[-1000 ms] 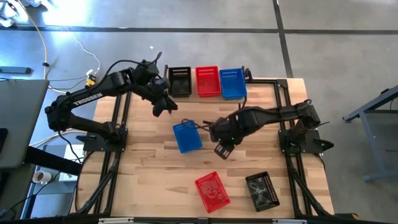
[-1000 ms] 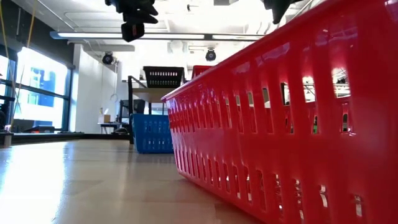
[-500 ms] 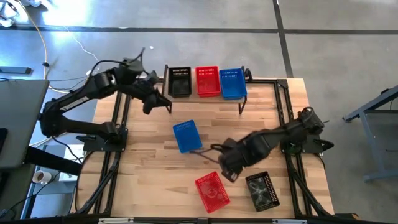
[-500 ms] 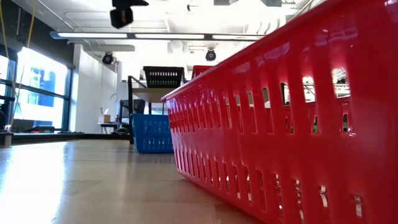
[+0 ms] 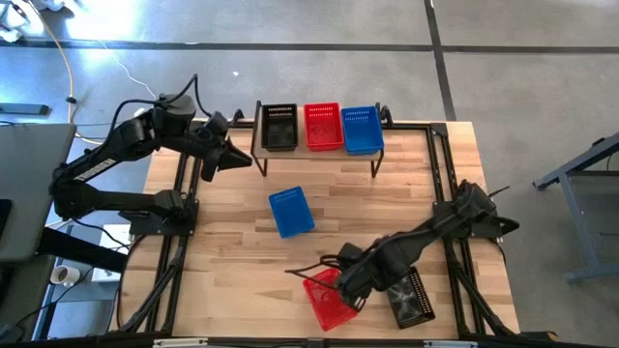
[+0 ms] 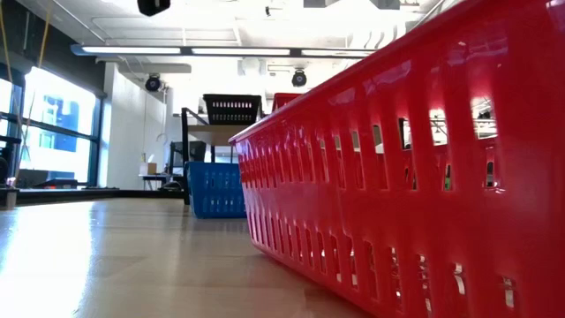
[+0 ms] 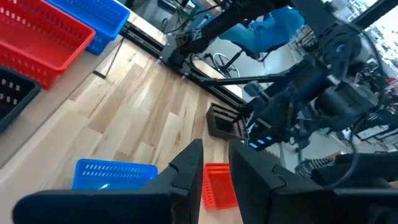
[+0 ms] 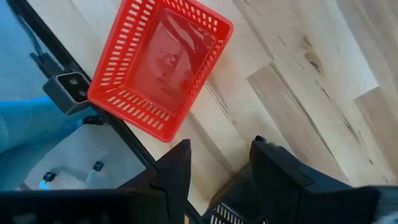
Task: Stack baskets on shelf by color
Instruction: Stack the red bin on top of the stacked red bins on the shelf
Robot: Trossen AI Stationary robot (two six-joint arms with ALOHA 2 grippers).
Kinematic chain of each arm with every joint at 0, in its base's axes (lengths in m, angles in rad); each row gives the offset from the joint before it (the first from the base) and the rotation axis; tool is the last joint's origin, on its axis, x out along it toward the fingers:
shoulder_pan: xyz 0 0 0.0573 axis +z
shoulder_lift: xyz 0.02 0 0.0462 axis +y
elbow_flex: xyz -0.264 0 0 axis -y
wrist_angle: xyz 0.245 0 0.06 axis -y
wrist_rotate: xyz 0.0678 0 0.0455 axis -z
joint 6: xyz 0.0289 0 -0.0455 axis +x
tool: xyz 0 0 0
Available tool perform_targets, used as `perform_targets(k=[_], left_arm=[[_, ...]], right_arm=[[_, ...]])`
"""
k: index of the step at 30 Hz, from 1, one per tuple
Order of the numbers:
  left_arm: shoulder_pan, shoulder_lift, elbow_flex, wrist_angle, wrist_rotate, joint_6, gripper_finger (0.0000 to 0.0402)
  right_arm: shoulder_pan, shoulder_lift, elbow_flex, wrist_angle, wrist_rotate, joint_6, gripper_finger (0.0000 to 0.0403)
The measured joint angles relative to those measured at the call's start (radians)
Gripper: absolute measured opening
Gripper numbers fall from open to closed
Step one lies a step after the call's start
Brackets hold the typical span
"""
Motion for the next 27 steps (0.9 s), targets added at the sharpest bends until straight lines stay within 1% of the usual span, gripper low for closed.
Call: perform_targets(k=[8, 15, 27], left_arm=[[-0.009, -0.005, 0.0, -0.009, 0.0, 0.0, 0.0069], [-0.009, -0.005, 0.0, -0.014, 0.0, 0.015, 0.0069], [-0.009, -0.005, 0.0, -0.014, 0.0, 0.019, 0.0069]], right_arm=[[-0.005, 0.088, 0.0, 0.076, 0.005, 0.008, 0.0149], [-0.016, 0.173, 0.0, 0.096, 0.019, 0.056, 0.0149], [-0.018, 0.284, 0.0, 0.147, -0.008, 0.096, 0.0149]])
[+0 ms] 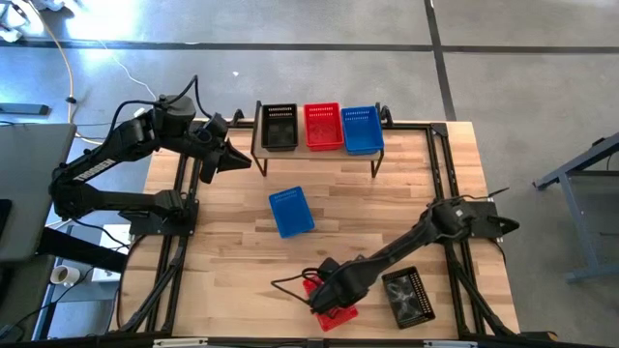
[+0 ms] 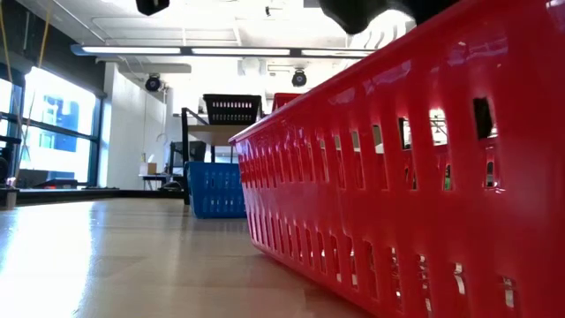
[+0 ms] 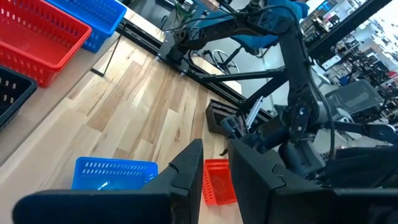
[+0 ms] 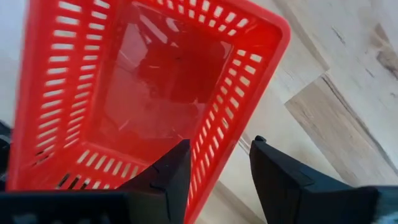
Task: Stack baskets on shelf by color
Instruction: Stack the red bin on top of the stacked red bins on the shelf
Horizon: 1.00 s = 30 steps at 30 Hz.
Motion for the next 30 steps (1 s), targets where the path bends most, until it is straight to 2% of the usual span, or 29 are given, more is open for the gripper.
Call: perform_targets(k=[7, 14, 20, 30], left_arm=[[0.0, 0.0, 0.0, 0.0, 0.0, 0.0, 0.0069], [0.0, 0.0, 0.0, 0.0, 0.0, 0.0, 0.0069], [0.0, 0.0, 0.0, 0.0, 0.0, 0.0, 0.0069], [0.0, 0.0, 0.0, 0.0, 0.0, 0.0, 0.0069]], right_arm=[[0.008, 0.039, 0.0, -0.002, -0.008, 0.031, 0.0136], [0.011, 0.079, 0.0, 0.001, -0.051, 0.031, 0.008], [0.011, 0.062, 0.0, -0.002, -0.06, 0.019, 0.0009], [-0.015, -0.043, 0.0, -0.028, 0.011, 0.014, 0.0001]])
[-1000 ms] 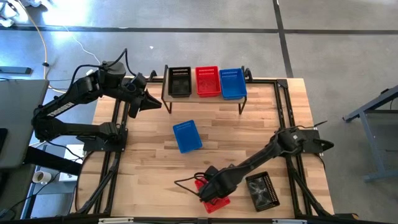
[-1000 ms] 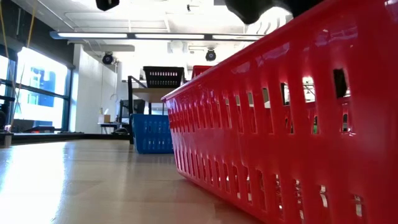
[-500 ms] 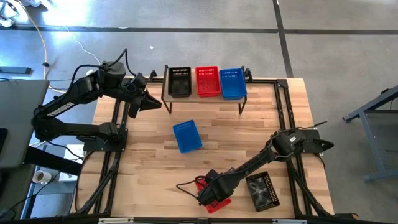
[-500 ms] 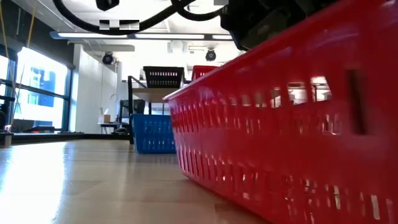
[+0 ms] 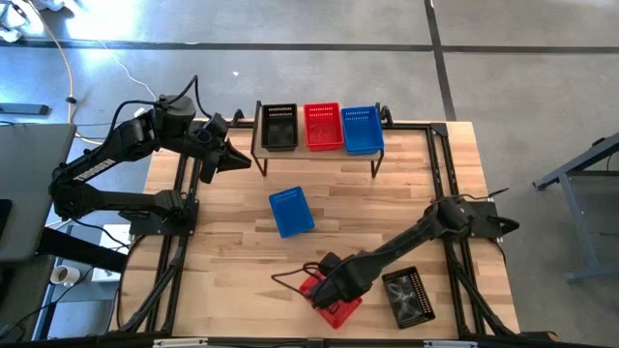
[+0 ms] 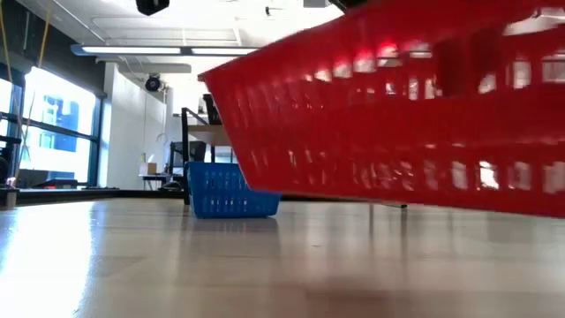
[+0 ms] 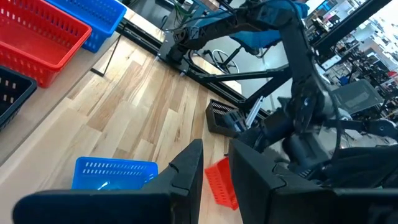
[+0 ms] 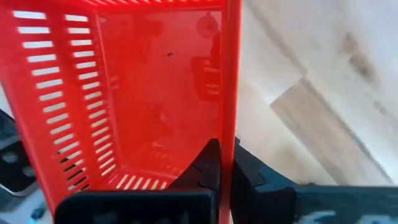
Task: Stack baskets on shelf by color
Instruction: Stack the red bin on top of the stacked red bins on the shelf
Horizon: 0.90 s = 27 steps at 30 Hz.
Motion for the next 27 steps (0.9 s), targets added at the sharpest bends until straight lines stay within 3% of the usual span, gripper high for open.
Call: perform_targets(k=[21, 27], left_arm=[[0.0, 0.001, 0.0, 0.0, -0.003, 0.142, 0.0069], [0.0, 0.001, 0.0, 0.0, -0.118, 0.158, 0.0069]], right_arm=[[-0.259, -0.282, 0.0, 0.015, 0.129, -0.138, 0.0], [-0.364, -0.328, 0.0, 0.025, 0.15, -0.231, 0.0]])
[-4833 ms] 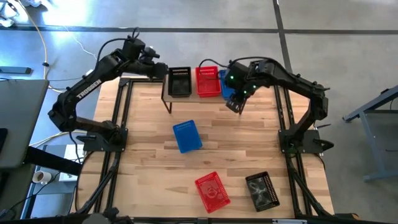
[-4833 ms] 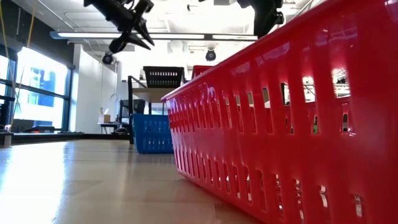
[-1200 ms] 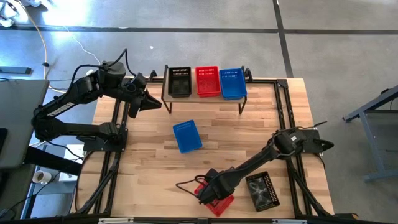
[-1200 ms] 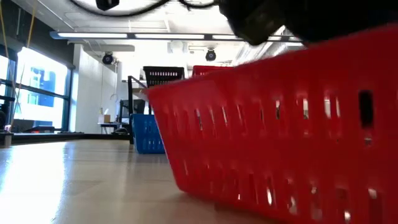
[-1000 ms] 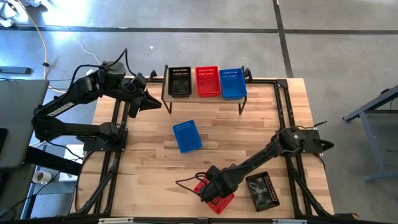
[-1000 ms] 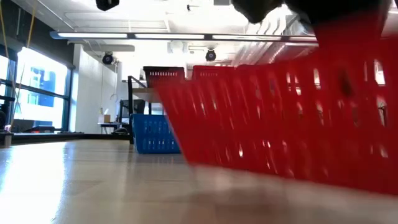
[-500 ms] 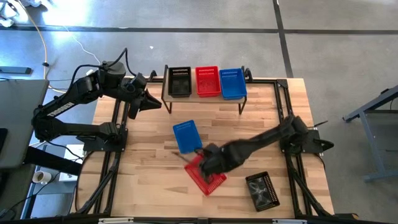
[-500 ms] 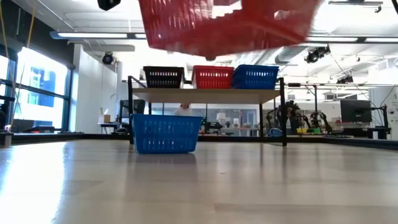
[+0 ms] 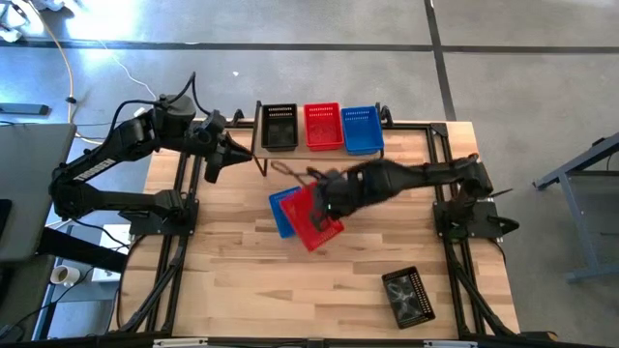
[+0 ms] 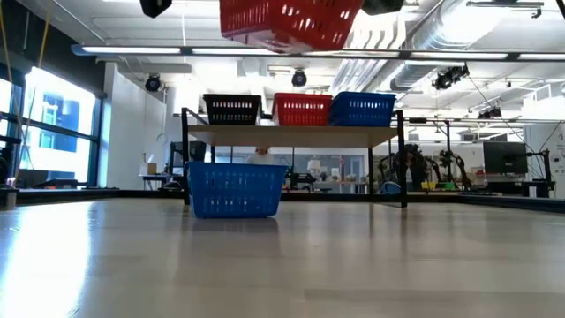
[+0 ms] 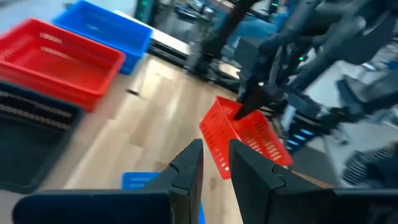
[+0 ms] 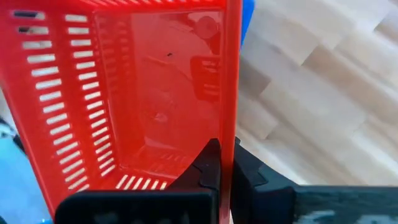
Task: Stack baskets on shelf by color
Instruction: Stack the red bin on top of the stacked red bins on the shelf
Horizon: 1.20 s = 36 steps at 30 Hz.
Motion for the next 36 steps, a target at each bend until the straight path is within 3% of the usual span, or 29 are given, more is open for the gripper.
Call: perform_targets(k=[14, 29, 36], left_arm=[[0.0, 0.0, 0.0, 0.001, -0.2, 0.045, 0.0069], [0.0, 0.023, 0.0, 0.001, -0.206, 0.07, 0.0069], [0.0, 0.043, 0.0, 0.001, -0.221, 0.07, 0.0069]], right_arm=[[-0.247, -0.058, 0.0, 0.091, -0.013, -0.165, 0.0], [-0.488, -0.121, 0.0, 0.184, -0.057, -0.265, 0.0], [-0.623, -0.127, 0.001, 0.245, -0.159, -0.329, 0.0]])
